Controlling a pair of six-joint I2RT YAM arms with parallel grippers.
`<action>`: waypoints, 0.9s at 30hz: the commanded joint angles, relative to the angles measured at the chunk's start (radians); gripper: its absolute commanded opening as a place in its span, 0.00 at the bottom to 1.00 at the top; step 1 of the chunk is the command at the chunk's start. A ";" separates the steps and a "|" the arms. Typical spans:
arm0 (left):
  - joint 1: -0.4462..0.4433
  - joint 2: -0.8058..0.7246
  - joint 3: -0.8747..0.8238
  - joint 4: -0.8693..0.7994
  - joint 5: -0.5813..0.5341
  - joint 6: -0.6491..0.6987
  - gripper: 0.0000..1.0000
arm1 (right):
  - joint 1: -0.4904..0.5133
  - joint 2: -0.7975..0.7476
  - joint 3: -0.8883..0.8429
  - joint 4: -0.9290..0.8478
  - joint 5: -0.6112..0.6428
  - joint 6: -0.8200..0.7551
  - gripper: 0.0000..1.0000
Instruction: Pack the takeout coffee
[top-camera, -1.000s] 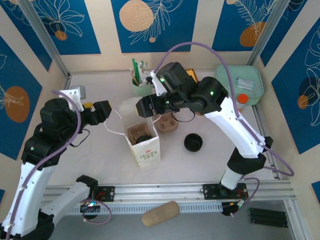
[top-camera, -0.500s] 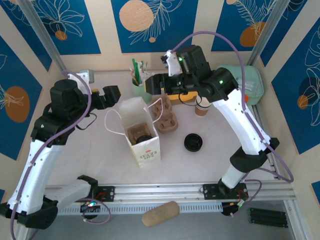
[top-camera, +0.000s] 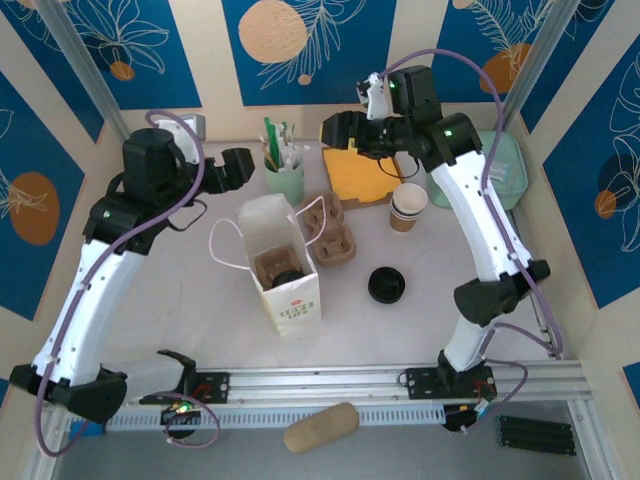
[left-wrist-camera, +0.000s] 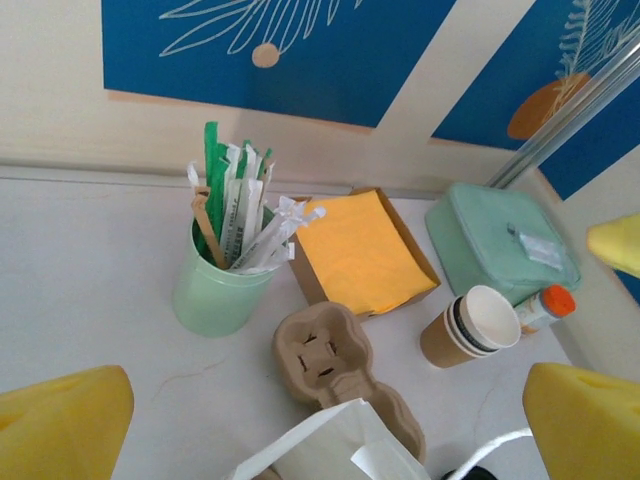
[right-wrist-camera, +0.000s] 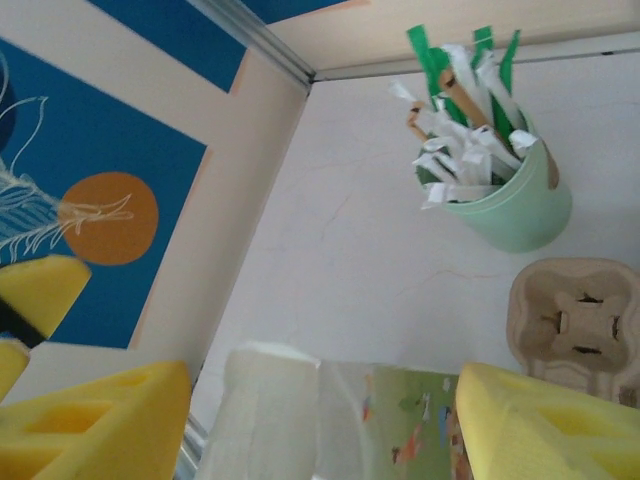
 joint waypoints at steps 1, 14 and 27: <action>-0.003 0.037 0.046 0.013 0.010 0.036 0.99 | -0.033 0.059 -0.004 0.040 -0.080 0.021 0.68; 0.017 0.210 0.143 -0.016 0.027 0.061 0.99 | -0.078 0.402 0.207 0.048 -0.172 0.053 0.53; 0.017 0.252 0.157 -0.011 0.039 0.034 0.99 | -0.068 0.547 0.293 0.082 -0.198 0.064 0.51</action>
